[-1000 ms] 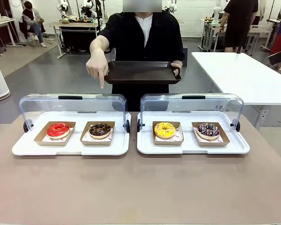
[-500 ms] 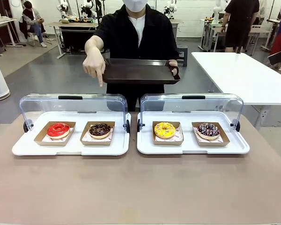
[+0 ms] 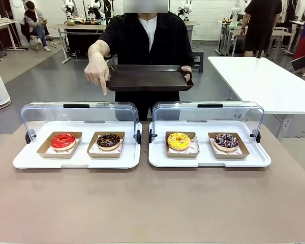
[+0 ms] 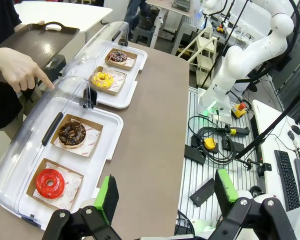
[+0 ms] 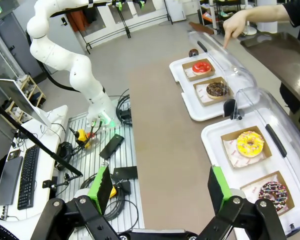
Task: Provide the desired donut to the person.
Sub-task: Pick up and lift the Paper togo box containing the Donut pointed at by the person.
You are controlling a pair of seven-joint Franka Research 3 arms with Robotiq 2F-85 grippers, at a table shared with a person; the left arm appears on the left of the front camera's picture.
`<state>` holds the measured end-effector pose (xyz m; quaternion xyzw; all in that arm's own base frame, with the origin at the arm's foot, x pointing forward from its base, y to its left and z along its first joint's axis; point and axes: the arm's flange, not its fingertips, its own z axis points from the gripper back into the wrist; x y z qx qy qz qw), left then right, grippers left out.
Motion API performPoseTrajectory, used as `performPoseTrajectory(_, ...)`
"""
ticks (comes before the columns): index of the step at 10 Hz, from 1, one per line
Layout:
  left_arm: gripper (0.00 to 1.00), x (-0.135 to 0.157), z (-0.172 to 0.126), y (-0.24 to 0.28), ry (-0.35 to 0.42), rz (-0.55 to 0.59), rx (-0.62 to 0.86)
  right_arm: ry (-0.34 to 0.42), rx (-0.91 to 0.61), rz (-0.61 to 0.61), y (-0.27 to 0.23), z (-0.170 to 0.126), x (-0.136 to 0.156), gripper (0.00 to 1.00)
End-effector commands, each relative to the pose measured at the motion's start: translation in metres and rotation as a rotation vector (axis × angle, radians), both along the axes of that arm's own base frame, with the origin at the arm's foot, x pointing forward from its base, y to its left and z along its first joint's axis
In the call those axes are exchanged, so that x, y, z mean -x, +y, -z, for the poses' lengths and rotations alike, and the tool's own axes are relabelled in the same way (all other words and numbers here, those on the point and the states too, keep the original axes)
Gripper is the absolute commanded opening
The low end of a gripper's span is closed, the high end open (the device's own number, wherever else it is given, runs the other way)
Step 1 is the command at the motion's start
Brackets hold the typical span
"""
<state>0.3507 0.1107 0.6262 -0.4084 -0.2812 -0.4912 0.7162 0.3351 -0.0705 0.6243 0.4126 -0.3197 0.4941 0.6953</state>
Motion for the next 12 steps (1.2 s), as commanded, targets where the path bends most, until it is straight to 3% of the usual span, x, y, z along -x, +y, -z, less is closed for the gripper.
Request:
performPoseTrajectory(1, 1.00, -0.005, -0.013, -0.013, -0.023, 0.017, -0.070, 0.001, -0.013, -0.006, -0.002, 0.000, 0.001, 1.00)
performPoseTrajectory(5, 1.00, -0.038, -0.041, -0.084, -0.056, 0.137, -0.391, 0.001, -0.013, -0.006, -0.002, 0.000, 0.001, 1.00)
performPoseTrajectory(9, 1.00, -0.073, 0.025, -0.180, -0.075, 0.234, -0.855, 0.001, -0.013, -0.006, -0.002, 0.000, 0.001, 1.00)
performPoseTrajectory(12, 1.00, -0.083, 0.082, -0.239, -0.163, 0.238, -0.972, 0.001, -0.013, -0.006, -0.002, 0.000, 0.001, 1.00)
